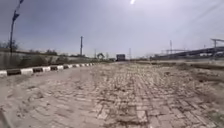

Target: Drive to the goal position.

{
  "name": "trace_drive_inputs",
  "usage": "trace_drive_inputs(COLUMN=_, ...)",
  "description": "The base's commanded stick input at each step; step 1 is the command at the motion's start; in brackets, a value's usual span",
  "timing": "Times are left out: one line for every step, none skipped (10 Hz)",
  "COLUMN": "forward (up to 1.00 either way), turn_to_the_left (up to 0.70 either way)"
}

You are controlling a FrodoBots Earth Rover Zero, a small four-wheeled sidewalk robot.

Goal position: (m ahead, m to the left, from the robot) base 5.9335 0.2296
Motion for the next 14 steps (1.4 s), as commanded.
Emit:
trace_drive_inputs(forward=1.00, turn_to_the_left=0.00)
trace_drive_inputs(forward=1.00, turn_to_the_left=0.00)
trace_drive_inputs(forward=1.00, turn_to_the_left=0.00)
trace_drive_inputs(forward=1.00, turn_to_the_left=0.00)
trace_drive_inputs(forward=1.00, turn_to_the_left=0.00)
trace_drive_inputs(forward=1.00, turn_to_the_left=0.00)
trace_drive_inputs(forward=1.00, turn_to_the_left=0.00)
trace_drive_inputs(forward=1.00, turn_to_the_left=0.00)
trace_drive_inputs(forward=1.00, turn_to_the_left=0.00)
trace_drive_inputs(forward=1.00, turn_to_the_left=0.00)
trace_drive_inputs(forward=1.00, turn_to_the_left=0.00)
trace_drive_inputs(forward=1.00, turn_to_the_left=0.00)
trace_drive_inputs(forward=1.00, turn_to_the_left=0.00)
trace_drive_inputs(forward=1.00, turn_to_the_left=0.00)
